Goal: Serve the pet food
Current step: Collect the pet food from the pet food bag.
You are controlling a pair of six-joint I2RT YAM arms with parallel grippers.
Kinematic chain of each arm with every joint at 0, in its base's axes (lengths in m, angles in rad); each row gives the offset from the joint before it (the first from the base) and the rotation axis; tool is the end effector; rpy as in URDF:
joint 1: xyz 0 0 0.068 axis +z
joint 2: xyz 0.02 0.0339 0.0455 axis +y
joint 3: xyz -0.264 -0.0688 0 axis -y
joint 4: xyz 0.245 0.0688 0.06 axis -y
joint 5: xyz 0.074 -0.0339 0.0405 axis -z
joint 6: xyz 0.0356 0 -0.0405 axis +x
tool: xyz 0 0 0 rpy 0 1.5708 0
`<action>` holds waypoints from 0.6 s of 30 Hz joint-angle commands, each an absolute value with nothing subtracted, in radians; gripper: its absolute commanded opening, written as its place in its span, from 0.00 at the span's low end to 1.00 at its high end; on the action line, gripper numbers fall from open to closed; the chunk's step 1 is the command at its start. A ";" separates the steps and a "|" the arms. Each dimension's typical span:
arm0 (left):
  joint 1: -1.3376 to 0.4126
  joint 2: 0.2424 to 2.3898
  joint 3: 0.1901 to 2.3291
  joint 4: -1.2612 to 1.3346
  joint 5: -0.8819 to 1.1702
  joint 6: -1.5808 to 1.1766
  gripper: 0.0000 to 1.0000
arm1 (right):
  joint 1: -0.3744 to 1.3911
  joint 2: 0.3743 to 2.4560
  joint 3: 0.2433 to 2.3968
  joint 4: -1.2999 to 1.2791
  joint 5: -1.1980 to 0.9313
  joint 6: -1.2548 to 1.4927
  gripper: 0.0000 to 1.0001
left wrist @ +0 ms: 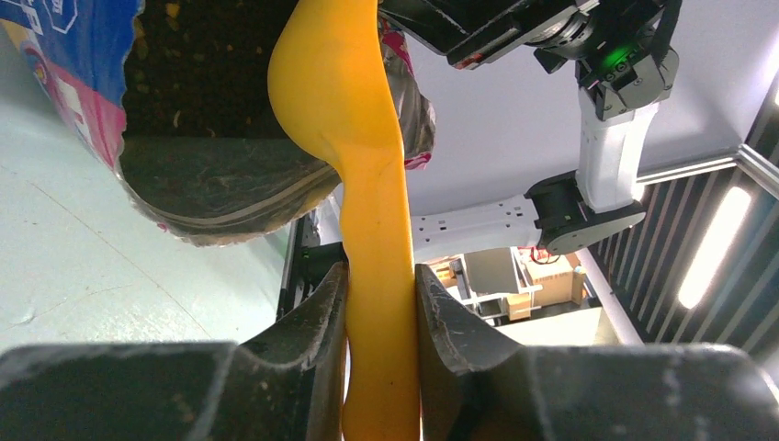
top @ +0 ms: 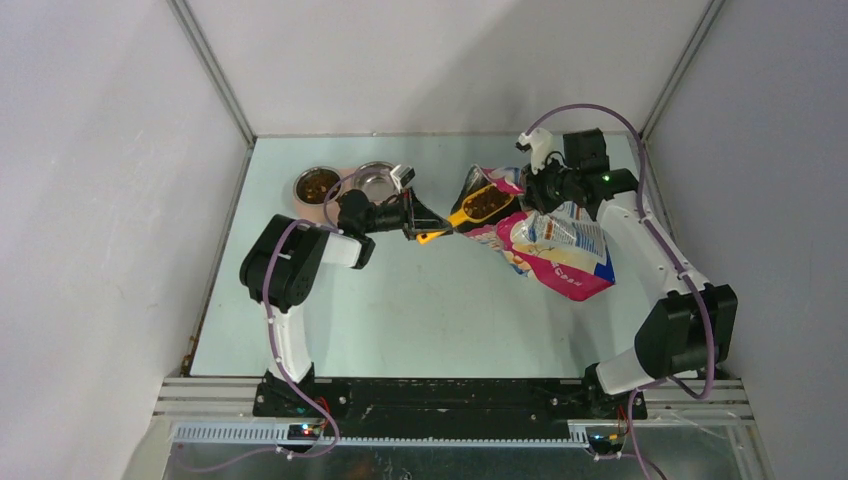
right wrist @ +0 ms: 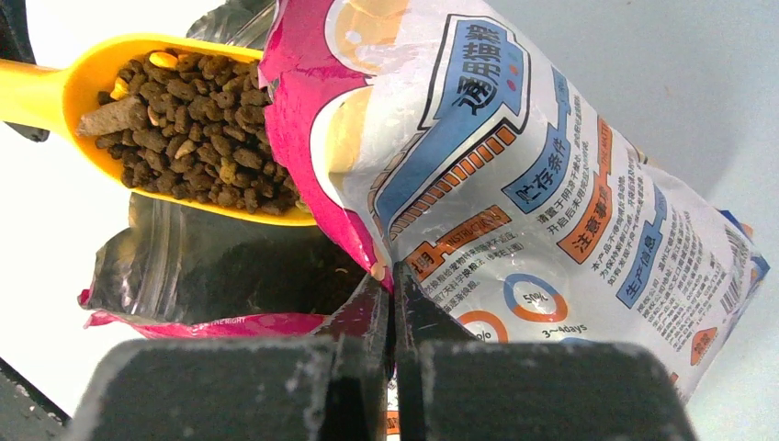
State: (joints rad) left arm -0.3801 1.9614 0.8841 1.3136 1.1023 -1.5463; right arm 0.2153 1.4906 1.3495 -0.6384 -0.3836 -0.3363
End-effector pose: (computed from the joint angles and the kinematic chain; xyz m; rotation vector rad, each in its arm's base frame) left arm 0.3383 -0.1694 0.1914 0.1555 1.9523 -2.1511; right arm 0.3156 0.0827 0.3264 -0.8073 2.1661 0.3884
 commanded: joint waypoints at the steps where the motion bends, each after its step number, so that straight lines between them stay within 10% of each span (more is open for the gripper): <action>1: -0.374 1.904 0.883 1.315 1.088 -1.484 0.00 | 0.227 1.515 1.388 -0.663 -0.329 -0.300 0.00; 18: -0.339 1.877 0.860 1.362 1.102 -1.525 0.00 | 0.150 1.527 1.457 -0.690 -0.453 -0.195 0.00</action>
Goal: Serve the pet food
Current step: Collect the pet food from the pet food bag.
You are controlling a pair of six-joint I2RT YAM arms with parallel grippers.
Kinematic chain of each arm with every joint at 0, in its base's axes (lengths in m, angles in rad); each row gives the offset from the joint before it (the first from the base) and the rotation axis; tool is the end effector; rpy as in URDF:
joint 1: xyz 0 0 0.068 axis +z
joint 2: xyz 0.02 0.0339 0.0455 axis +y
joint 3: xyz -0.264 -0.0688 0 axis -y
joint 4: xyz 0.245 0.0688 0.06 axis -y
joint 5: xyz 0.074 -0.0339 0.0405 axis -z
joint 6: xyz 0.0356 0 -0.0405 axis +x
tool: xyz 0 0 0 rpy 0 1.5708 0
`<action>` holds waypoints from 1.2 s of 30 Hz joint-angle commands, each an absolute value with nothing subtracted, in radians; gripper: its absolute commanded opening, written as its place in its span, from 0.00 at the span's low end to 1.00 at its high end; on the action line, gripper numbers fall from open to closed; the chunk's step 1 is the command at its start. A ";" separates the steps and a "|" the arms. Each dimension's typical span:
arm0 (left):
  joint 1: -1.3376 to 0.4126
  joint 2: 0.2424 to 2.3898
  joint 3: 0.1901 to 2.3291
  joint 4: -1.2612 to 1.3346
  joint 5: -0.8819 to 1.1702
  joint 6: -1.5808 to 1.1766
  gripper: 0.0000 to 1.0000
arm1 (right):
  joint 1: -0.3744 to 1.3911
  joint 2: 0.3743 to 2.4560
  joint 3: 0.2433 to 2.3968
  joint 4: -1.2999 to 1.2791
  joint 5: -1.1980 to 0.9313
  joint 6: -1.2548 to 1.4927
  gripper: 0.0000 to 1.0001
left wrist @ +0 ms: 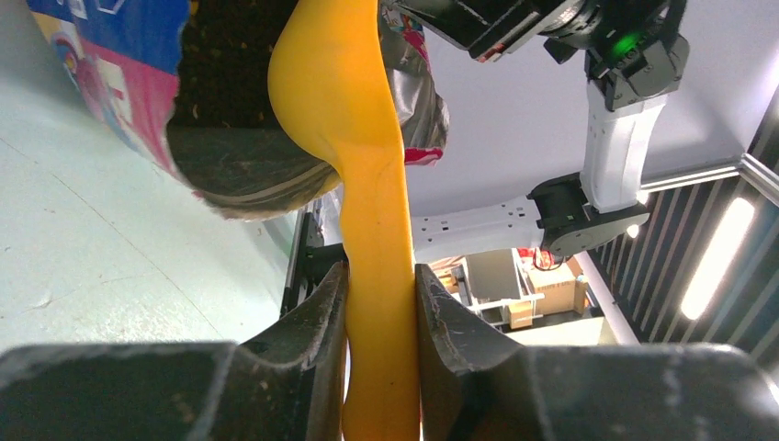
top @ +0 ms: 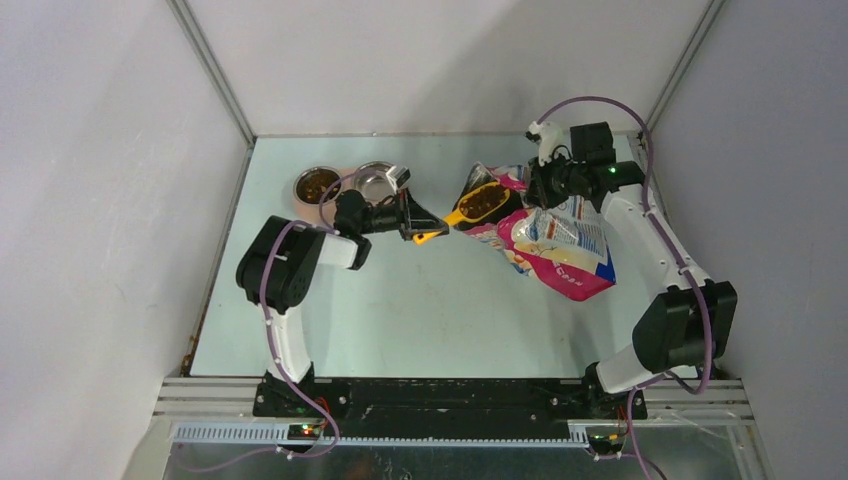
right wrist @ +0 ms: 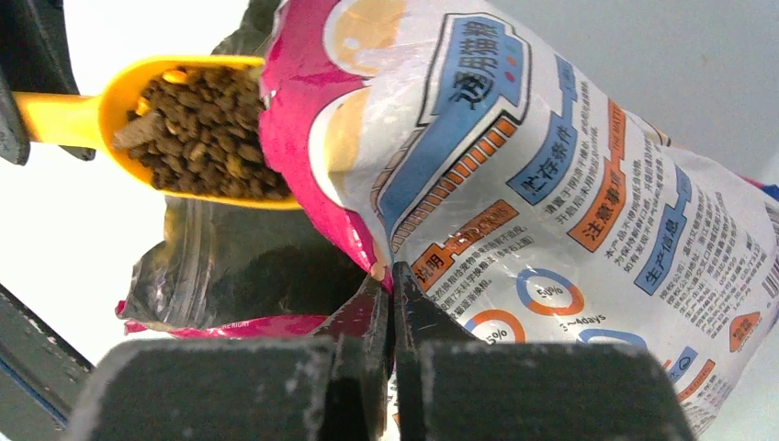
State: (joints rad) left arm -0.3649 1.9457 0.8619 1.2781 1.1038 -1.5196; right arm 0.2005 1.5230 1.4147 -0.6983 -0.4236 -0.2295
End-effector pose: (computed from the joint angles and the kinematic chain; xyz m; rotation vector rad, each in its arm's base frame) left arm 0.3368 -0.1627 0.1881 0.1291 1.9732 -2.1300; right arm 0.3216 0.0803 0.3335 -0.6939 2.2338 0.4875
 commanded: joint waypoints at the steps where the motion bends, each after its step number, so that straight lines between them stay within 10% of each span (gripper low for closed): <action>1: -0.333 1.876 0.859 1.367 1.102 -1.529 0.00 | 0.145 1.526 1.452 -0.689 -0.459 -0.190 0.00; 36: -0.345 1.892 0.875 1.527 1.098 -1.660 0.00 | 0.211 1.618 1.451 -0.713 -0.406 -0.187 0.00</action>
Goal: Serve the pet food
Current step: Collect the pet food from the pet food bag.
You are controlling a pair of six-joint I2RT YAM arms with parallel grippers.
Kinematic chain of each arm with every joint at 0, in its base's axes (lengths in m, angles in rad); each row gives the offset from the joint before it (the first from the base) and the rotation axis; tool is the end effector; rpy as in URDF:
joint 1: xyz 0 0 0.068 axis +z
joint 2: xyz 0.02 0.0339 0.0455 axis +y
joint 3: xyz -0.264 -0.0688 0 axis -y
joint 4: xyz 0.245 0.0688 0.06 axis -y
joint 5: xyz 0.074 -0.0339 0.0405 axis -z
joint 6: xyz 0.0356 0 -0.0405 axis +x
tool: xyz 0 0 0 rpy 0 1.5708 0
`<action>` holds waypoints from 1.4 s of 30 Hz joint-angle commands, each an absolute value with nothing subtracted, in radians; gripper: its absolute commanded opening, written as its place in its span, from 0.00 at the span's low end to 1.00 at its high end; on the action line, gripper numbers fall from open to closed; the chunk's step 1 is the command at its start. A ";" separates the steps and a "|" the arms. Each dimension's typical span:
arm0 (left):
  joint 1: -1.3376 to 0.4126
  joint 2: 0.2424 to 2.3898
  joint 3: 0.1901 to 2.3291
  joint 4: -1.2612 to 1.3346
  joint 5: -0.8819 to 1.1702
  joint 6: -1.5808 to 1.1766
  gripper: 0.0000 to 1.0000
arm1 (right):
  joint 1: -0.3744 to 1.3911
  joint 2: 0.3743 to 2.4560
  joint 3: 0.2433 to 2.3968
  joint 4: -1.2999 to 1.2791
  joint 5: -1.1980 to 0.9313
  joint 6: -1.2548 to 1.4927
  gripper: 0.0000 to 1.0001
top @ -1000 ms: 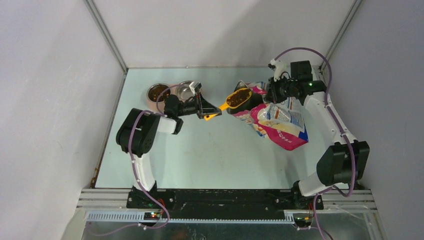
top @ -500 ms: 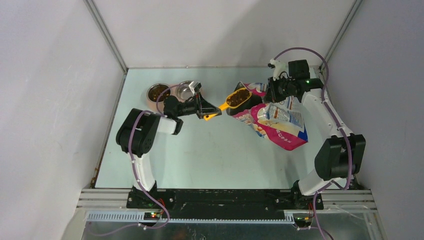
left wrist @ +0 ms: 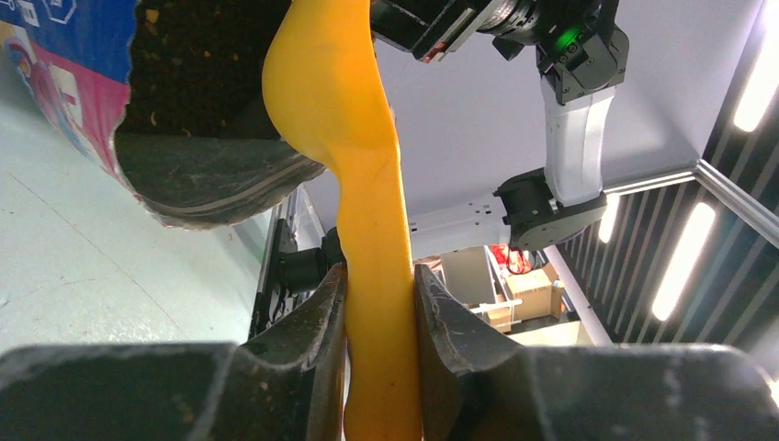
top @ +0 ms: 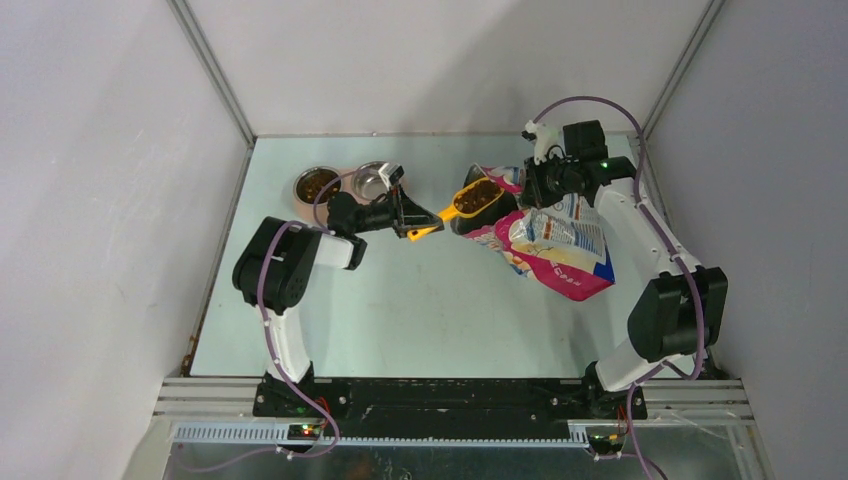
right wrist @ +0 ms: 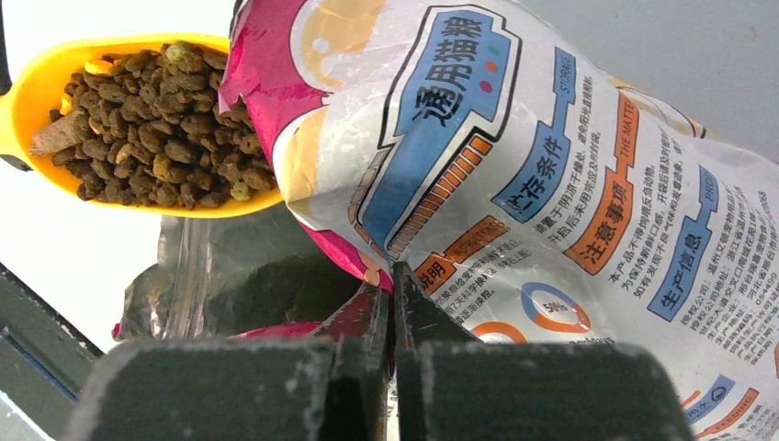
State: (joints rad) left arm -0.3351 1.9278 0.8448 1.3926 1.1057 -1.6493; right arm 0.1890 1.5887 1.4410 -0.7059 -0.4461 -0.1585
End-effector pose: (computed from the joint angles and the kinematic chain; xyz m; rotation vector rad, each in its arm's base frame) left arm 0.3350 -0.1503 0.2000 0.0858 1.9217 -2.1806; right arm 0.3366 0.0800 0.3208 -0.6102 2.3072 0.5529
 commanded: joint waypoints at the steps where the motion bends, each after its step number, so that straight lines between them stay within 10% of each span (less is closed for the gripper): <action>1: -0.347 1.891 0.874 1.526 1.098 -1.659 0.00 | 0.212 1.617 1.451 -0.715 -0.404 -0.187 0.00; 42: -0.282 1.857 0.814 1.528 1.151 -1.615 0.00 | 0.010 1.549 1.484 -0.686 -0.507 -0.075 0.00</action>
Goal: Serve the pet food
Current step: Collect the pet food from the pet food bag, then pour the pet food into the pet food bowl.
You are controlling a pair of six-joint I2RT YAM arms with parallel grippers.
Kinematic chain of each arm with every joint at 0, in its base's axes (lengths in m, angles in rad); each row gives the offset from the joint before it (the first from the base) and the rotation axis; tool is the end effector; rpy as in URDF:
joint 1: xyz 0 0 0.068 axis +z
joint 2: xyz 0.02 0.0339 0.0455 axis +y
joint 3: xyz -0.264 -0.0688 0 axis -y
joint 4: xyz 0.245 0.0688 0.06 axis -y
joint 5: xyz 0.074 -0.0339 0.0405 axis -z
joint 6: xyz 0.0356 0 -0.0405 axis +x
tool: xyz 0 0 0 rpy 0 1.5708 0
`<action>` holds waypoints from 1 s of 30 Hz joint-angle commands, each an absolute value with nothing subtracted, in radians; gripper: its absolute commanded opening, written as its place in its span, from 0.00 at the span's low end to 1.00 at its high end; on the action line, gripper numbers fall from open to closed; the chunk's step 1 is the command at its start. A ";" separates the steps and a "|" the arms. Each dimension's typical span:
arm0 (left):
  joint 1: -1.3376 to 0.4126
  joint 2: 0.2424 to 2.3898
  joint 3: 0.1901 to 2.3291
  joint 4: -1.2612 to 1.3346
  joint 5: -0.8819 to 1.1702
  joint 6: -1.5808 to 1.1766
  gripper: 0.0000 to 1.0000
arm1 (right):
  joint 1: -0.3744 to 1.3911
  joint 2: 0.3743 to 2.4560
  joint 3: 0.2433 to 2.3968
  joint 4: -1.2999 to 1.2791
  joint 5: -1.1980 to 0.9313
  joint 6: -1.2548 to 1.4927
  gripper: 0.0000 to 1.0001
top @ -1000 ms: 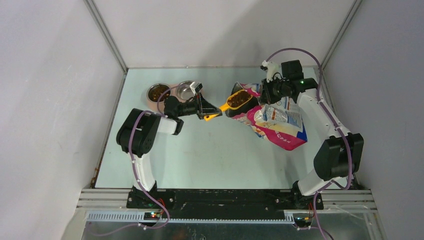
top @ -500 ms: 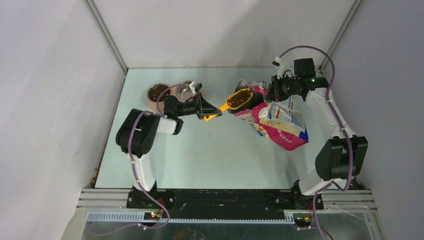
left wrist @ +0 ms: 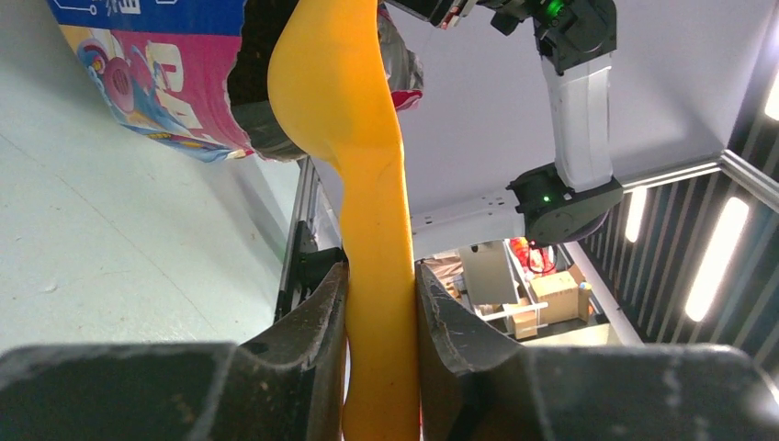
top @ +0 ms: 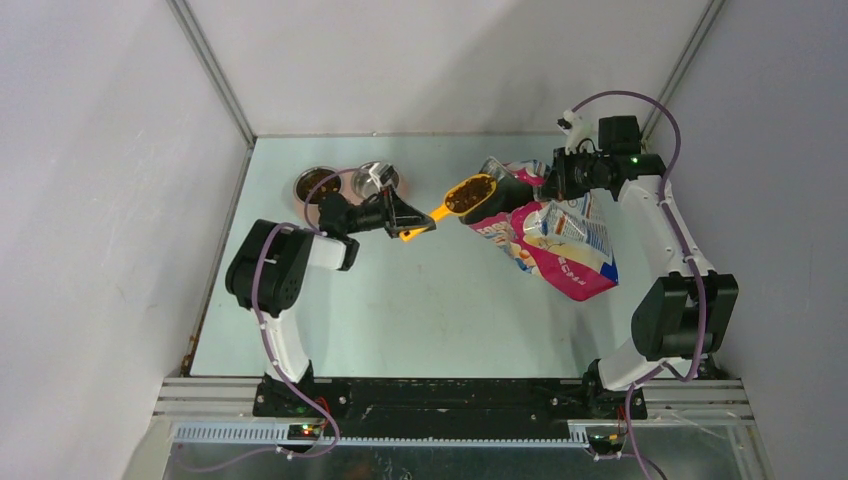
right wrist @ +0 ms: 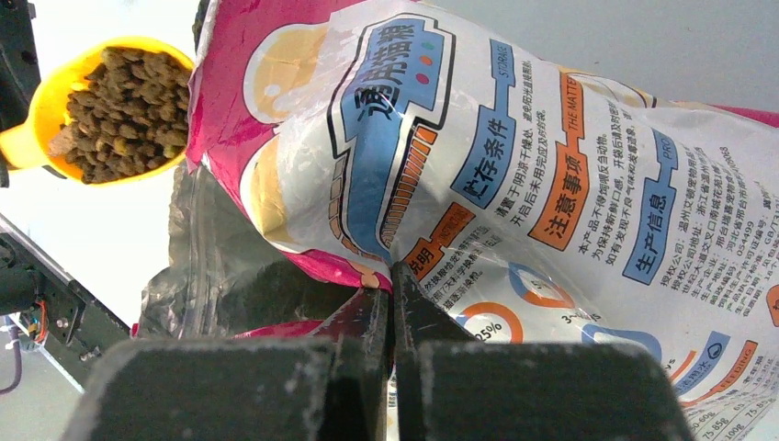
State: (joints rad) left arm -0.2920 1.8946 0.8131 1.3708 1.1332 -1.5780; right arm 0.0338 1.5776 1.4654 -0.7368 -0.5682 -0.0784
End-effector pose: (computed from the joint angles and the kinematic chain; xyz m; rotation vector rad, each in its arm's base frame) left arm 0.3331 -0.1338 0.2011 0.1209 1.9079 -2.1187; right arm 0.3399 0.0307 0.3316 -0.3874 2.3141 0.6612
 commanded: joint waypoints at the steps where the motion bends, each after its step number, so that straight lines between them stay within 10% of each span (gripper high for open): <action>1: -0.280 1.864 0.814 1.560 1.152 -1.657 0.00 | 0.009 1.550 1.487 -0.686 -0.508 -0.074 0.00; 30: -0.121 1.817 0.784 1.590 1.143 -1.657 0.00 | 0.009 1.553 1.481 -0.689 -0.511 -0.072 0.00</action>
